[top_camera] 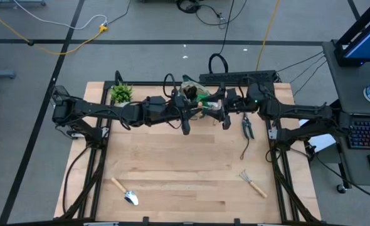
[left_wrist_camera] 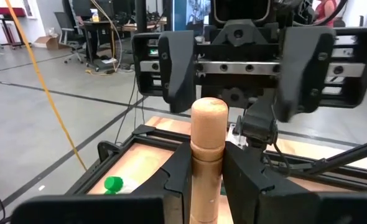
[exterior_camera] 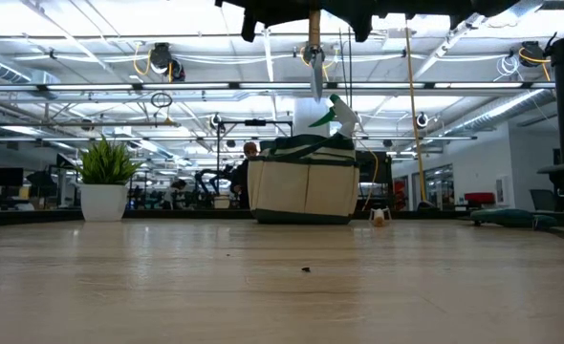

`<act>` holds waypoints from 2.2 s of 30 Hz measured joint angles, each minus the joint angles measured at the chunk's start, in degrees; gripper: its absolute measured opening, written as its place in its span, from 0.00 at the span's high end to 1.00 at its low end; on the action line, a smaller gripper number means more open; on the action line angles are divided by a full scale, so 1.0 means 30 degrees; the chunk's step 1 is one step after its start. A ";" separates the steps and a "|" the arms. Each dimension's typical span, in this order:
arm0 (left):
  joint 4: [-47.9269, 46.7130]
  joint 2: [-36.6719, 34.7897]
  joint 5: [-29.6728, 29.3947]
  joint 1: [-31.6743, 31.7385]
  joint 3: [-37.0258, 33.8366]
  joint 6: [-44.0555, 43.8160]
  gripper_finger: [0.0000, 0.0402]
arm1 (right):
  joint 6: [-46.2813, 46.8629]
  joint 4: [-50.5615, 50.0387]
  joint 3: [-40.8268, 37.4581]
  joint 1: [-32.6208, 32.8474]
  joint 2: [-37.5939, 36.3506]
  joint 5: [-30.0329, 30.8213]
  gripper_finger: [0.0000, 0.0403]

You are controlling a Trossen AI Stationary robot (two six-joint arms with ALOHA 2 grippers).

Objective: Pick & Place Garden tools in Gardening bag
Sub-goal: Put the top brown trowel into the gardening bag

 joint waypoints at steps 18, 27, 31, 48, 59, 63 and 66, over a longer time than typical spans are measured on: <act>0.0789 -0.0577 -0.0902 0.0221 0.0000 -0.0902 0.83 | -0.1227 -0.2896 0.0171 0.0639 -0.0257 0.2454 0.40; 0.1888 -0.0423 -0.0329 -0.0147 0.0007 -0.1358 0.83 | -0.1002 -0.2318 0.0171 0.0631 0.0309 0.2527 0.37; 0.2164 -0.0430 -0.0367 -0.0412 0.0007 -0.1380 0.83 | -0.0990 -0.1584 0.0157 0.0631 0.0543 0.2507 0.37; 0.2123 -0.0423 -0.0561 -0.0743 0.0000 -0.1413 0.83 | 0.0223 0.0224 0.0165 0.0639 0.1557 0.2342 0.46; 0.1504 -0.0423 -0.0576 -0.0729 0.0003 -0.1365 0.83 | 0.0657 0.0623 0.0135 0.0661 0.1528 0.2083 0.79; 0.1497 -0.0423 -0.0568 -0.0729 0.0000 -0.1450 0.84 | 0.0580 0.0675 0.0135 0.0670 0.1528 0.2083 0.85; 0.1487 -0.0423 -0.0549 -0.0731 0.0002 -0.1450 0.84 | 0.0594 0.0675 0.0135 0.0826 0.1528 0.2110 0.85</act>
